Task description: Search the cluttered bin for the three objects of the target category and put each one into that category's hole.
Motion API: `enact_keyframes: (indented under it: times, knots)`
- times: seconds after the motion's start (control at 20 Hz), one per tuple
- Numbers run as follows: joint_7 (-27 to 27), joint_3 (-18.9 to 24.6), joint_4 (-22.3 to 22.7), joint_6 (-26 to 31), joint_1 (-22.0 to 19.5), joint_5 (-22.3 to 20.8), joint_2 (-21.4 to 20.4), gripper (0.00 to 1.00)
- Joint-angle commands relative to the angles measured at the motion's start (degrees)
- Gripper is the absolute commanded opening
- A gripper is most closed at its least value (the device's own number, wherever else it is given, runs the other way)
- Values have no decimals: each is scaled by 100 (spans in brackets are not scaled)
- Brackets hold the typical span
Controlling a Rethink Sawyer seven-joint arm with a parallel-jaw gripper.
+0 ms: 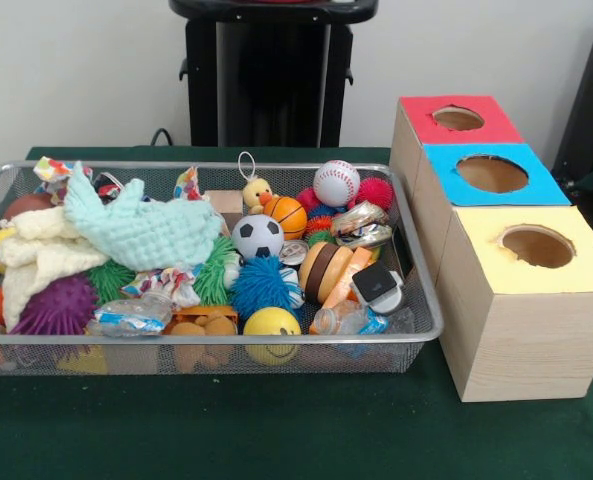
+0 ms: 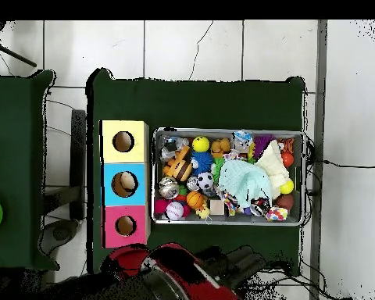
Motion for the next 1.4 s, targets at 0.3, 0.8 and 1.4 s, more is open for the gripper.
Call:
enact_keyframes:
  times: [0.3,0.8,1.4]
  knots:
    - [-512,1137,2034,-128,-622,1451,-1129,0]
    - [-365,1396,3047,893,-486,3161,-2373,0]
    - [-2764,2664,1682,1946,-2133,3145,-1526,0]
